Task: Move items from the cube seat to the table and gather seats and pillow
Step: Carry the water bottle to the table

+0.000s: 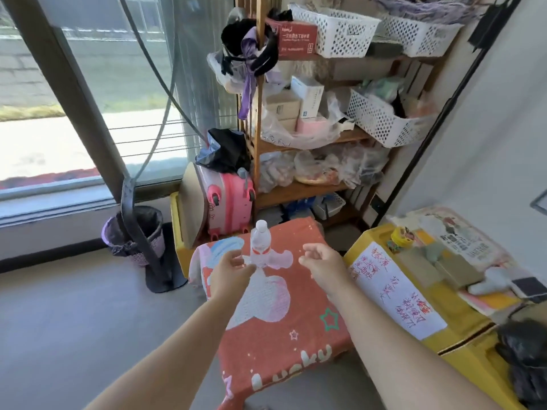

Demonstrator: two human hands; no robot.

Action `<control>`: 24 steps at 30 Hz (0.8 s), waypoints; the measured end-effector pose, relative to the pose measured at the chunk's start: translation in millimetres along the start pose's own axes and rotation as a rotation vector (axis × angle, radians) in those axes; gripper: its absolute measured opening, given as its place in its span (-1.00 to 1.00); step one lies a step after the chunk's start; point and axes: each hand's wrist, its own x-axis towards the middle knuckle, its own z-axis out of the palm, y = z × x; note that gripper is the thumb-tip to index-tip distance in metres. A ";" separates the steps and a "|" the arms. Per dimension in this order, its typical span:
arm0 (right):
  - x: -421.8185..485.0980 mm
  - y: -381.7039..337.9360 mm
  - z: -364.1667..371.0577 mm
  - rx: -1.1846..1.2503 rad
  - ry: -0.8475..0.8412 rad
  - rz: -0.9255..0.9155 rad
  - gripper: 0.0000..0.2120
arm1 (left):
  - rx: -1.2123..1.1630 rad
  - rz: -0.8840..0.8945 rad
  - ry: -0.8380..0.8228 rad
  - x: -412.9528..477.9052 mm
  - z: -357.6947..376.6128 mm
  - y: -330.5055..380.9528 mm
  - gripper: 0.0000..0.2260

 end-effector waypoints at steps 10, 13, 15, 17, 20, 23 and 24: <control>110.4 -19.0 -4.4 -0.096 -0.132 0.014 -0.65 | 0.008 -0.064 0.113 77.5 22.4 17.2 -0.52; 135.5 -17.2 1.3 -0.120 -0.184 -0.011 -0.59 | 0.009 -0.080 0.131 96.2 30.4 13.8 -0.51; 153.2 -16.3 4.6 -0.155 -0.230 -0.026 -0.54 | 0.013 -0.092 0.147 106.9 36.5 9.8 -0.50; 166.4 -6.6 9.9 -0.199 -0.285 -0.031 -0.49 | 0.037 -0.116 0.164 110.1 45.9 -2.6 -0.50; 191.1 9.1 25.0 -0.264 -0.355 -0.070 -0.43 | 0.031 -0.162 0.215 120.4 59.6 -26.7 -0.49; 212.2 24.9 44.0 -0.294 -0.436 -0.091 -0.38 | -0.039 -0.225 0.247 139.9 68.9 -52.6 -0.49; 218.7 32.7 49.9 -0.293 -0.451 -0.096 -0.36 | -0.052 -0.238 0.251 147.5 73.1 -62.8 -0.48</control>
